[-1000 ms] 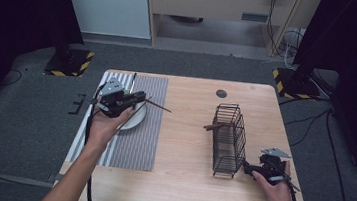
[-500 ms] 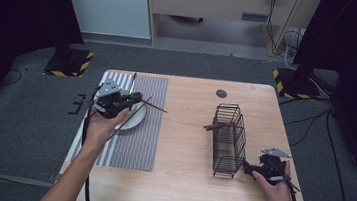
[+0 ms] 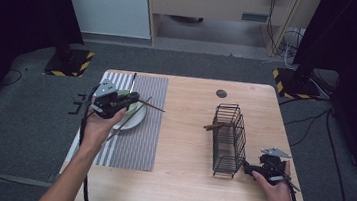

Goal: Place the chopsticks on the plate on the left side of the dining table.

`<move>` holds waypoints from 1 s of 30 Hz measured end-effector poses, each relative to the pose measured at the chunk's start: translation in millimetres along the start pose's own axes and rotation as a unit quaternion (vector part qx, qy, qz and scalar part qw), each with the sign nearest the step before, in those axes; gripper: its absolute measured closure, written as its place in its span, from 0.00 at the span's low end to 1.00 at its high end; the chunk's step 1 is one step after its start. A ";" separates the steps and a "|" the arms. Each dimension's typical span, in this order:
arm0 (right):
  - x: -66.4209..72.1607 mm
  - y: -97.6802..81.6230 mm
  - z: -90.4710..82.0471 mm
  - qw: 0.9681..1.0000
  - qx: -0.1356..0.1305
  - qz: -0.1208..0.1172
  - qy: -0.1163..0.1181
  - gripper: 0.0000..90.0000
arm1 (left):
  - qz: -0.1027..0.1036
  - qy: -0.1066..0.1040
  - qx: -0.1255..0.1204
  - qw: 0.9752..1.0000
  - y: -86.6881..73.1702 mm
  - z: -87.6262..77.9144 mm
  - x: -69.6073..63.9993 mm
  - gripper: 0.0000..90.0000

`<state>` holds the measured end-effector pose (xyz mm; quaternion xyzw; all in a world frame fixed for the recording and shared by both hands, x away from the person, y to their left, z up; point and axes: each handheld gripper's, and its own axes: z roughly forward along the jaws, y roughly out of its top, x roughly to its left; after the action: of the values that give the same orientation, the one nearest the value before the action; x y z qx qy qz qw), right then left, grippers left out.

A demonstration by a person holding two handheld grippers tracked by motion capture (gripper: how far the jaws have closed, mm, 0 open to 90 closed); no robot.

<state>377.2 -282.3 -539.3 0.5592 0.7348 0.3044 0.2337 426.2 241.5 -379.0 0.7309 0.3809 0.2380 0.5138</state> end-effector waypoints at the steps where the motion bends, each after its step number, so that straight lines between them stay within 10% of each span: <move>1: 0.0 0.0 0.0 1.000 0.000 0.000 0.000 0.01 | 0.000 0.001 0.000 1.000 -0.4 -0.2 0.5 0.92; 30: 0.0 0.0 0.0 1.000 0.000 0.000 0.000 0.01 | -0.010 0.044 0.002 0.999 -11.4 3.7 28.6 0.92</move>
<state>377.2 -282.3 -539.3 0.5591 0.7349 0.3045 0.2337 442.4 264.4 -392.3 0.7166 0.4112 0.2644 0.4975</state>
